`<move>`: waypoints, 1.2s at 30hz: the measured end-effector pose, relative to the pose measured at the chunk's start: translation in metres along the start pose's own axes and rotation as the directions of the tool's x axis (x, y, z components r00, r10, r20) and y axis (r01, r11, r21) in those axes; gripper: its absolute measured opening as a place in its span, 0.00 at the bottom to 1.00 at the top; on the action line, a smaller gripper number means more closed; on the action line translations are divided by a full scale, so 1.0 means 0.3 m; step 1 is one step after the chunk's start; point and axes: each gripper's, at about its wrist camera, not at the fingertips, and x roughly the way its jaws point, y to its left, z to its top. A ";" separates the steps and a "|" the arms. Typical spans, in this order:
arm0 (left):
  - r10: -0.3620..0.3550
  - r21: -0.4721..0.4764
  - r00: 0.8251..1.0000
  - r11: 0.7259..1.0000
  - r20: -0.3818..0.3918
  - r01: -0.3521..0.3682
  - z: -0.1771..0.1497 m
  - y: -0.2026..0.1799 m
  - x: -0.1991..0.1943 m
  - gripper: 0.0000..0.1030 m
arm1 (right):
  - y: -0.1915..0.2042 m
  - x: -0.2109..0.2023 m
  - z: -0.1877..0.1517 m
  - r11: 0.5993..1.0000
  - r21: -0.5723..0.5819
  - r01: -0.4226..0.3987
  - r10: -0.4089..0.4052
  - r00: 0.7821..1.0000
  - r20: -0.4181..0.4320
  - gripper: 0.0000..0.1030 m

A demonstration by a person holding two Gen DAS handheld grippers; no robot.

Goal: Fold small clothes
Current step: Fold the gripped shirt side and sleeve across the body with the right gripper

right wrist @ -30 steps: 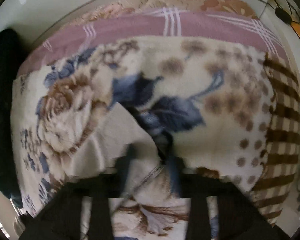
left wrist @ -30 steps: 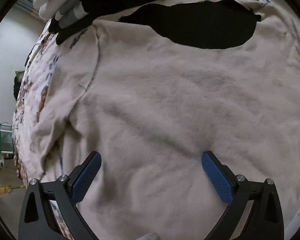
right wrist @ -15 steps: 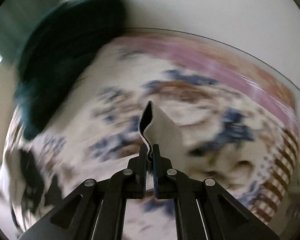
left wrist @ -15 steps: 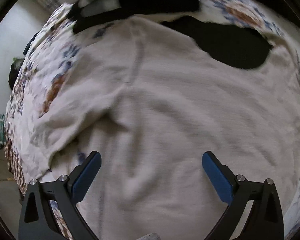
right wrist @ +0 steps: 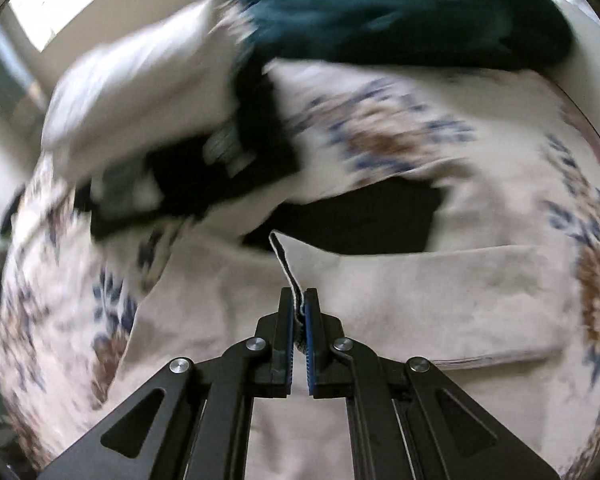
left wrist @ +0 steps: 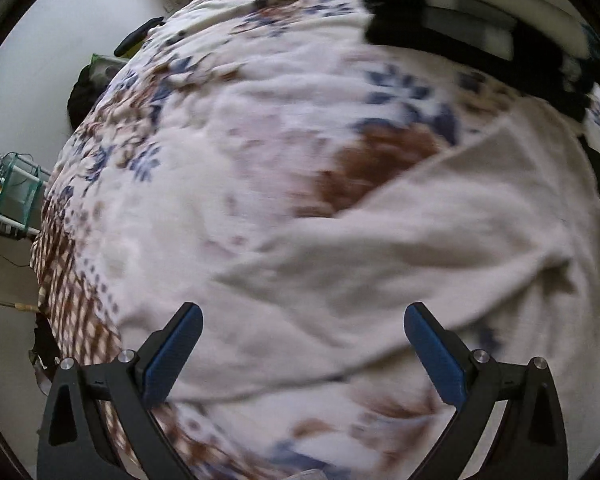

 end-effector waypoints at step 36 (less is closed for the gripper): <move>-0.008 -0.035 0.999 0.999 -0.054 0.006 -0.103 0.272 0.046 1.00 | 0.060 -0.424 -0.946 0.685 -0.692 -0.229 -0.039 0.936 -0.349 0.05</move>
